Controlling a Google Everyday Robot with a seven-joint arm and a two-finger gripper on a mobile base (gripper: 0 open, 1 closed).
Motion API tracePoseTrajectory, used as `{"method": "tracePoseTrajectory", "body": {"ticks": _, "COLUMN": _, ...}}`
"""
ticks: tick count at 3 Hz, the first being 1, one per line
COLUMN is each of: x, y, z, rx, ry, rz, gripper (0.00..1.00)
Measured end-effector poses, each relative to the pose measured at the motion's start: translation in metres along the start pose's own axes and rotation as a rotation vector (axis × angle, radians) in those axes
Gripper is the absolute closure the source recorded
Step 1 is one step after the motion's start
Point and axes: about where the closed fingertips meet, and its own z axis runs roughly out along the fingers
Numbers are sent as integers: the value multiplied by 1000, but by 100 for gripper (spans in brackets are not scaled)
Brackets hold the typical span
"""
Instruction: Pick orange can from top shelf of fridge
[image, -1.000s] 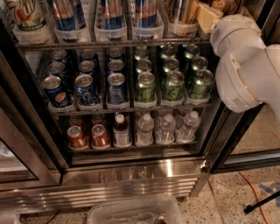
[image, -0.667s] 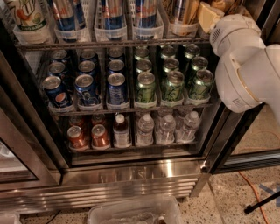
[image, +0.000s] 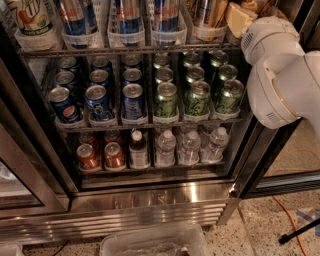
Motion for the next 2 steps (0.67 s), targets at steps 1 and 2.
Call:
{"method": "tracePoseTrajectory", "body": {"ticks": 1, "x": 0, "y": 0, "z": 0, "rx": 0, "ry": 0, "rz": 0, "gripper": 100}}
{"method": "tracePoseTrajectory", "body": {"ticks": 2, "x": -6, "y": 5, "z": -5, "rx": -19, "ry": -38, "rz": -12, "gripper": 100}}
